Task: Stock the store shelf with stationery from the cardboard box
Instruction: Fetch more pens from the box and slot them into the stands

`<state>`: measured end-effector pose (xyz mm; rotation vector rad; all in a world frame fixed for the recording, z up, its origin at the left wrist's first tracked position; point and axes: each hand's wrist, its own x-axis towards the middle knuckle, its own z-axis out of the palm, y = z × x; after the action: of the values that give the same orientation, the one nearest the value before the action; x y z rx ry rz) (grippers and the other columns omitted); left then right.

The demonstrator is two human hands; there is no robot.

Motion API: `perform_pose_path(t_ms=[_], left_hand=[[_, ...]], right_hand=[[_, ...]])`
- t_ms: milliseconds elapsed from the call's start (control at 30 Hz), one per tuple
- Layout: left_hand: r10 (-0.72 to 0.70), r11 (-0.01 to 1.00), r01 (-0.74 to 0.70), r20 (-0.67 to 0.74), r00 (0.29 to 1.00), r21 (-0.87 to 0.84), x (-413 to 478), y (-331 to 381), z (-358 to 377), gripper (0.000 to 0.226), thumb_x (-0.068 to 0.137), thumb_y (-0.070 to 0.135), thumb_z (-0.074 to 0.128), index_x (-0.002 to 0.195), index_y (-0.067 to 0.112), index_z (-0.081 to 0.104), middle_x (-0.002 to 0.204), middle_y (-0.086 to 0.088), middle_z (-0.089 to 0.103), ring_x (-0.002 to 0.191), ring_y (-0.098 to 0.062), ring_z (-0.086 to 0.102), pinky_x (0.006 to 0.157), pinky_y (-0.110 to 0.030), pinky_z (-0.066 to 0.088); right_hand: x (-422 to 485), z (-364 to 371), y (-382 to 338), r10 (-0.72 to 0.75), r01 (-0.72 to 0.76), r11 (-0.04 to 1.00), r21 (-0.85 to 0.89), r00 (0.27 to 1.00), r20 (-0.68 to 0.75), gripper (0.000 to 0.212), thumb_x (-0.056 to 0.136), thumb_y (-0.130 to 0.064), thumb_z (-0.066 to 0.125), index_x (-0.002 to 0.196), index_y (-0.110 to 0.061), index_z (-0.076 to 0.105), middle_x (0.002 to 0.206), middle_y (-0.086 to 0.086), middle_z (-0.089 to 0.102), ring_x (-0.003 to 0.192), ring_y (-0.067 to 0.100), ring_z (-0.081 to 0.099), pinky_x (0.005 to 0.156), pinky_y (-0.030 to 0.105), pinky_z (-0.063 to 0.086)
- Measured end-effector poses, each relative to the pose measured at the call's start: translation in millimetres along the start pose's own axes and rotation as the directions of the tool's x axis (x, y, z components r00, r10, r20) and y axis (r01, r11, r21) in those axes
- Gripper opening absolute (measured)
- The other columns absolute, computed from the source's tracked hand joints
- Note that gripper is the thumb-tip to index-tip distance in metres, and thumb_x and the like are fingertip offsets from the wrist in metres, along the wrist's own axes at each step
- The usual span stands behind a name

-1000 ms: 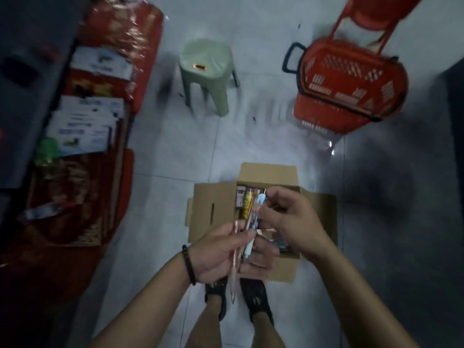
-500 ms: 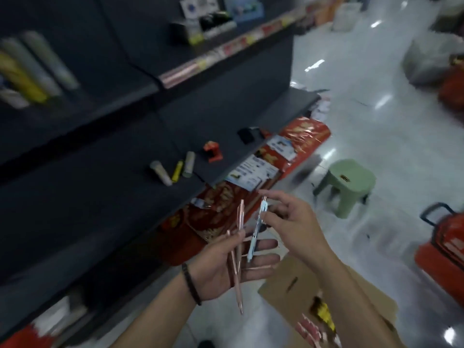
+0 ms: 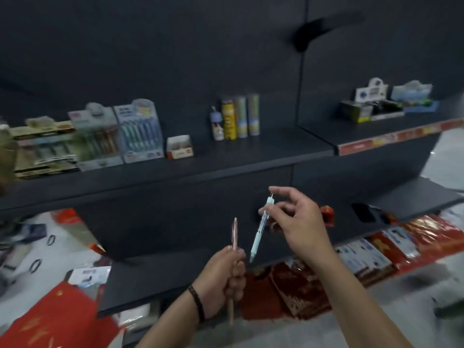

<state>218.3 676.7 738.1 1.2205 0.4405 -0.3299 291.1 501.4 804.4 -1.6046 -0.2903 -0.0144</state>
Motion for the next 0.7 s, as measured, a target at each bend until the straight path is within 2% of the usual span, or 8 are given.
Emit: perform_pose_path(t_ms=[67,100,200,333,500,567,633,700], left_hand=[[0.035,0.99,-0.028,0.052,0.998,-0.139,-2,30,-40,0.02,0.097,0.002,0.037,0.102,0.017,0.049,0.068,0.0,0.039,0.054,-0.013,0.032,0.045,-0.024,0.028],[0.078,0.983,-0.067,0.061,0.995,-0.171,-2,43,-58,0.023,0.095,-0.002,0.037,0.106,0.015,0.049,0.07,-0.001,0.04,0.056,-0.015,0.035,0.048,-0.026,0.031],[0.228,0.96,-0.21,0.079,0.97,-0.188,-1,75,-102,0.024,0.099,-0.006,0.041,0.111,0.011,0.053,0.076,-0.007,0.051,0.063,-0.019,0.047,0.055,-0.03,0.038],[0.396,0.907,-0.385,0.035,0.918,-0.169,7,114,-146,0.025,0.103,-0.011,0.04,0.115,0.008,0.053,0.086,-0.015,0.061,0.071,-0.025,0.059,0.06,-0.032,0.046],[0.517,0.851,-0.524,-0.109,0.849,-0.047,27,160,-195,0.018,0.108,0.0,0.045,0.124,0.003,0.052,0.095,-0.02,0.071,0.082,-0.034,0.069,0.071,-0.04,0.057],[0.494,0.866,-0.5,-0.12,0.861,-0.02,37,178,-212,0.016,0.11,0.01,0.047,0.124,0.014,0.055,0.11,-0.018,0.075,0.087,-0.038,0.071,0.077,-0.051,0.061],[0.47,0.882,-0.471,-0.133,0.873,0.021,52,195,-229,0.015,0.111,0.02,0.047,0.119,0.025,0.058,0.115,-0.014,0.075,0.085,-0.038,0.072,0.078,-0.059,0.061],[0.476,0.879,-0.473,-0.159,0.865,0.057,72,213,-245,0.017,0.112,0.023,0.044,0.12,0.028,0.059,0.103,-0.012,0.075,0.073,-0.03,0.066,0.068,-0.05,0.06]], right_hand=[[22,40,-13,-0.049,0.049,0.999,-0.016,0.999,0.012,0.026,0.1,-0.011,0.072,0.121,-0.024,0.067,0.087,0.001,0.082,0.082,0.017,0.078,0.067,0.021,0.059],[32,58,-18,-0.069,0.069,0.998,-0.009,0.998,0.013,0.025,0.099,-0.009,0.072,0.12,-0.023,0.068,0.086,0.002,0.082,0.082,0.019,0.079,0.067,0.025,0.061],[61,108,-28,-0.113,0.113,0.993,0.014,0.993,0.017,0.027,0.097,-0.008,0.075,0.12,-0.021,0.072,0.085,0.007,0.081,0.081,0.026,0.079,0.069,0.041,0.065],[101,163,-39,-0.196,0.196,0.981,-0.002,0.981,0.015,0.029,0.094,-0.01,0.078,0.118,-0.025,0.076,0.077,0.008,0.077,0.075,0.025,0.078,0.068,0.039,0.066],[163,219,-49,-0.286,0.287,0.957,-0.03,0.957,0.045,0.028,0.094,-0.013,0.079,0.115,-0.031,0.076,0.077,0.005,0.075,0.071,0.02,0.077,0.067,0.042,0.066],[195,239,-46,-0.337,0.339,0.939,-0.056,0.941,0.043,0.03,0.094,-0.016,0.08,0.117,-0.034,0.075,0.078,0.003,0.075,0.072,0.017,0.076,0.068,0.041,0.066],[227,257,-43,-0.375,0.376,0.924,-0.072,0.927,0.025,0.034,0.094,-0.019,0.08,0.122,-0.037,0.074,0.078,0.0,0.075,0.071,0.014,0.075,0.067,0.038,0.063],[259,272,-40,-0.39,0.391,0.919,-0.056,0.921,0.022,0.033,0.095,-0.018,0.078,0.122,-0.037,0.074,0.078,-0.002,0.075,0.069,0.011,0.074,0.062,0.032,0.06]])
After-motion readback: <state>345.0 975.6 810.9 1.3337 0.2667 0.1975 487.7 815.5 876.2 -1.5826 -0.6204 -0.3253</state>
